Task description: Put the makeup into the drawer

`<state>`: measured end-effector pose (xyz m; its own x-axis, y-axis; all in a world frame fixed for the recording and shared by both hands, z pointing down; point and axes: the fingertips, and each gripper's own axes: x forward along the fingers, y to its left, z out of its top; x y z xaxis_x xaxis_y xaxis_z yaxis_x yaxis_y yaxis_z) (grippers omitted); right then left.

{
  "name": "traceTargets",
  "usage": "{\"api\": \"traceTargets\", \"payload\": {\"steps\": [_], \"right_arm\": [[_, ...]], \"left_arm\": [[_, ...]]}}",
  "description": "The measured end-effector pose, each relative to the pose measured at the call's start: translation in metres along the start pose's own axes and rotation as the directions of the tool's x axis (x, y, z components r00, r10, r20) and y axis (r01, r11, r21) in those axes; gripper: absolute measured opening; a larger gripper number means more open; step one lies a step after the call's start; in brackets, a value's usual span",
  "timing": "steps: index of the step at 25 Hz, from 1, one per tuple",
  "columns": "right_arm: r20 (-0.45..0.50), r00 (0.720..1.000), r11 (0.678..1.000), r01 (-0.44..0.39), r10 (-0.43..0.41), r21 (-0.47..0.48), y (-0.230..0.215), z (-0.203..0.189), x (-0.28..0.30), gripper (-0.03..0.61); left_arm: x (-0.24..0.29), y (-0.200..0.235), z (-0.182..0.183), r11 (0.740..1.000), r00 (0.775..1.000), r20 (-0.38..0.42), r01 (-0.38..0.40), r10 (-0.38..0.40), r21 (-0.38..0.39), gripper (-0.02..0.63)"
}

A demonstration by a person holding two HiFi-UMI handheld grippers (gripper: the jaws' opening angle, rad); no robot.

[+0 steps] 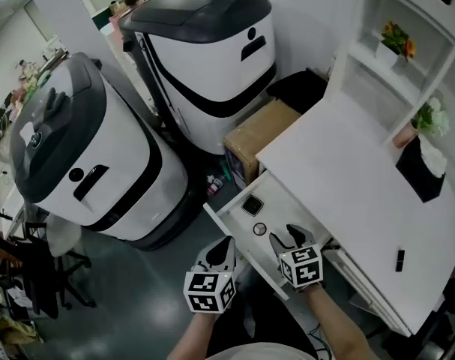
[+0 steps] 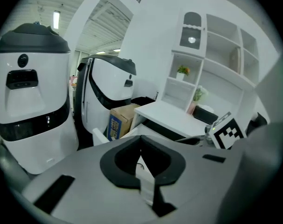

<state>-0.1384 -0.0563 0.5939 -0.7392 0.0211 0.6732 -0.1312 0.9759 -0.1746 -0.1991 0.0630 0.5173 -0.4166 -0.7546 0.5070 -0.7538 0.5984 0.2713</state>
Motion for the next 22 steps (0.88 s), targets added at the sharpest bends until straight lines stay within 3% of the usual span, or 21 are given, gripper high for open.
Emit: {"api": "traceTargets", "payload": {"steps": [6,12,17,22], "right_arm": [[0.103,0.987,0.99,0.112,-0.121,0.088,-0.029,0.004,-0.072,0.216],[0.153,0.941,0.941,0.267,-0.301,0.21,-0.078,-0.02,-0.151,0.216],[0.157,0.879,0.863,0.382,-0.45,0.332,-0.121,-0.056,-0.214,0.216],[0.117,0.787,0.738,0.502,-0.606,0.451,-0.17,-0.106,-0.281,0.216]], "left_arm": [[0.025,-0.06,0.006,0.981,0.986,-0.027,0.169,-0.167,0.097,0.002],[0.047,-0.135,0.001,0.924,0.944,-0.085,0.33,-0.319,0.194,0.002],[0.06,-0.203,-0.009,0.858,0.896,-0.142,0.444,-0.421,0.257,0.002],[0.067,-0.268,-0.023,0.785,0.842,-0.195,0.54,-0.504,0.305,0.002]]}}
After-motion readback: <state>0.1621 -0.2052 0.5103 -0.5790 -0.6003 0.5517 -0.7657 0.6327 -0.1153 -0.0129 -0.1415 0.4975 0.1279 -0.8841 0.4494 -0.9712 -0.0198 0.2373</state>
